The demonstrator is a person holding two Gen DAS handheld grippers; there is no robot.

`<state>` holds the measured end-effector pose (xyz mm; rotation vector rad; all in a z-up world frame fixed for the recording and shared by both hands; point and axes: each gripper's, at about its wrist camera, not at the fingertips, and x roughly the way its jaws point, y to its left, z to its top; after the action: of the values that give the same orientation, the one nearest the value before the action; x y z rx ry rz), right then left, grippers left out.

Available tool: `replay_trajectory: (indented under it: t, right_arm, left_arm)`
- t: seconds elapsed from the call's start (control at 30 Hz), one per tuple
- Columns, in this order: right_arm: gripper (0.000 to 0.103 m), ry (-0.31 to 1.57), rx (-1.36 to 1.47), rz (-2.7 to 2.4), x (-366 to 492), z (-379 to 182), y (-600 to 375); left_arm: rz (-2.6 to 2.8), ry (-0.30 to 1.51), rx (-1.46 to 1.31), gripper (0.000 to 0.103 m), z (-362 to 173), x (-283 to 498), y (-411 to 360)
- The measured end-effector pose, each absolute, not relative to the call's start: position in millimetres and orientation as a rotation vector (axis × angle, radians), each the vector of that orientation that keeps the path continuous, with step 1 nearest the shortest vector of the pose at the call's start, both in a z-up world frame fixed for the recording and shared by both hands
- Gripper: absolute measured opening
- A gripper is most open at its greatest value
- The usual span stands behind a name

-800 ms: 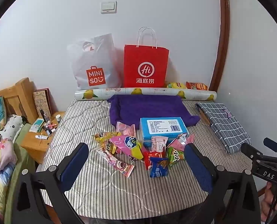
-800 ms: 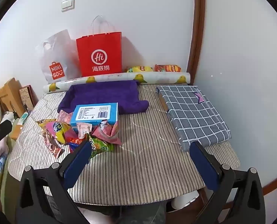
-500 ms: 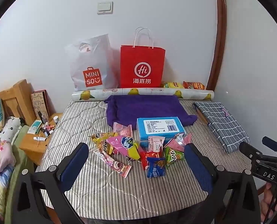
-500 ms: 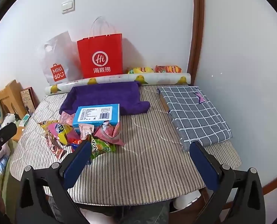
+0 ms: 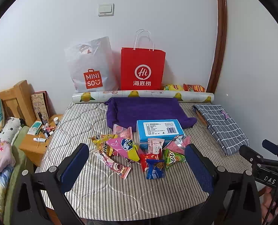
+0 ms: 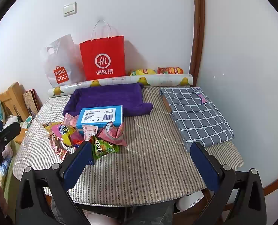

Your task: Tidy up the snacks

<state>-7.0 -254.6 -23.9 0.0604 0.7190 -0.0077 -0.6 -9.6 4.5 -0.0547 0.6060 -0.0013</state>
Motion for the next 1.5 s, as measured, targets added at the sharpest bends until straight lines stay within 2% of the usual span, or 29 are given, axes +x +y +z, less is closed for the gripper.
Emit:
replay_trajectory:
  t: [1.5]
  right_arm:
    - [0.103, 0.708, 0.045, 0.014, -10.0, -24.3, -238.3]
  left_arm:
    - [-0.01, 0.591, -0.079, 0.103, 4.1, -3.0, -1.6]
